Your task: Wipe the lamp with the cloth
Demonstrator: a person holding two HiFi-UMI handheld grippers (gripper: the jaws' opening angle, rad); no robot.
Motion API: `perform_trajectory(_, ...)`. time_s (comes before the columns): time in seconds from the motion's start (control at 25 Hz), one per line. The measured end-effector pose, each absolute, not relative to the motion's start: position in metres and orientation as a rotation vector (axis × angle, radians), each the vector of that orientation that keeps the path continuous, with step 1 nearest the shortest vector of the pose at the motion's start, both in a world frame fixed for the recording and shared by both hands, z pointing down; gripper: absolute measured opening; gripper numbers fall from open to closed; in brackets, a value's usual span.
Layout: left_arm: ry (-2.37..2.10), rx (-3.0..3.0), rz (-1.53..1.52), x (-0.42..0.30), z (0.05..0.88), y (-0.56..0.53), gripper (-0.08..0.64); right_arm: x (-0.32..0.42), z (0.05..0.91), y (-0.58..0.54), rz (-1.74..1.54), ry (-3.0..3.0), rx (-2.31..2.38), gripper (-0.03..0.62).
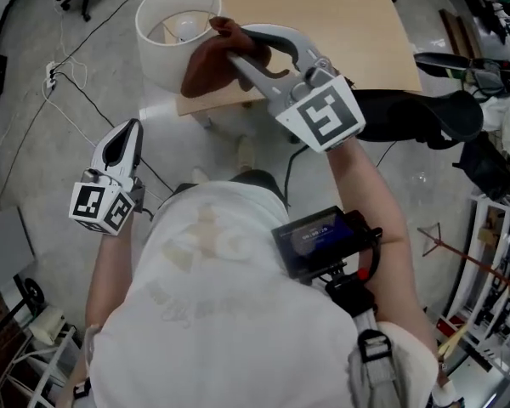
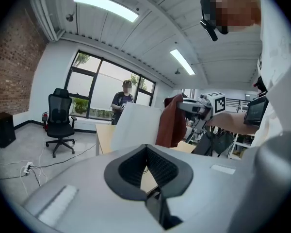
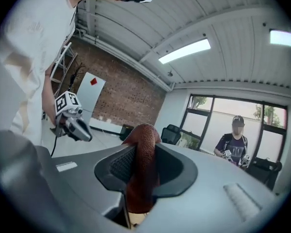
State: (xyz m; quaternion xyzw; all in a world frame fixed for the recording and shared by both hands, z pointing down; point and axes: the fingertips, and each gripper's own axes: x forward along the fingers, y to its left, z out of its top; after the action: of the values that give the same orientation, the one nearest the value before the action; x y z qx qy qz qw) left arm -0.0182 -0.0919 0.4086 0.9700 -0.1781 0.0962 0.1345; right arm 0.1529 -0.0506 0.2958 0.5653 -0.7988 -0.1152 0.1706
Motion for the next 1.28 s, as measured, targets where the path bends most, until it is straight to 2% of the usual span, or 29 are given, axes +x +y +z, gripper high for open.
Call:
perform_trajectory(0.2,-0.531,2.820,0.270,-0.018,0.402,-0.093,0.002,0.170,0.282,-0.071,-0.278,-2.264,1.702,0.112)
perform_trajectory(0.72,-0.630,2.792,0.318,0.003,0.395,-0.094,0.002,0.189,0.390,-0.059,0.135,-2.350,1.726,0.112)
perform_trajectory(0.96,-0.650,2.777,0.312,0.009,0.397,-0.108,0.002,0.192,0.433,-0.053,0.247,-2.280,1.559,0.112)
perform_trajectory(1.08,-0.669,2.761,0.296,0.008,0.397,-0.111,0.002,0.191,0.392,-0.045,0.123,-2.381,1.475,0.110)
perform_trajectory(1.28,-0.703,2.739,0.248,0.006,0.399,-0.109,0.002,0.199,0.254,-0.037,-0.117,-2.538,1.366,0.110)
